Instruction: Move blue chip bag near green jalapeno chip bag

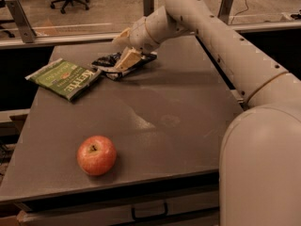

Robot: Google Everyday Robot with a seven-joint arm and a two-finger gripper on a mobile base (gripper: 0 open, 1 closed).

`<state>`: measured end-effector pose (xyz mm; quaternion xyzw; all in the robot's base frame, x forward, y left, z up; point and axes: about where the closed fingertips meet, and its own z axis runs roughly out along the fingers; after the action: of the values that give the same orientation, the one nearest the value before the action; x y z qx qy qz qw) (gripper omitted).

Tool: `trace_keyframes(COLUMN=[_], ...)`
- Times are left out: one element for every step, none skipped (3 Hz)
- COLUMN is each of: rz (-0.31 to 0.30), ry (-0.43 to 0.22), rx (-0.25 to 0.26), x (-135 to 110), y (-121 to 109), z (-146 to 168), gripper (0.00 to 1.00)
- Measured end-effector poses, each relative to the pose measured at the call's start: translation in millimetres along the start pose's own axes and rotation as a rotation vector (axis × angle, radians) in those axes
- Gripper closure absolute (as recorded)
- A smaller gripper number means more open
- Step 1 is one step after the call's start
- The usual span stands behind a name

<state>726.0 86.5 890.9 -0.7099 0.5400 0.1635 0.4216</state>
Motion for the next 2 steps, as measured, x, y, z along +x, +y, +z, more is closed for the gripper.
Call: trace_keyframes(rz=[0.045, 0.162], ry=[-0.024, -0.049], rx=[0.028, 0.063], x=[-7, 11], y=[-3, -13], z=[-14, -59], gripper=[0.0, 0.0])
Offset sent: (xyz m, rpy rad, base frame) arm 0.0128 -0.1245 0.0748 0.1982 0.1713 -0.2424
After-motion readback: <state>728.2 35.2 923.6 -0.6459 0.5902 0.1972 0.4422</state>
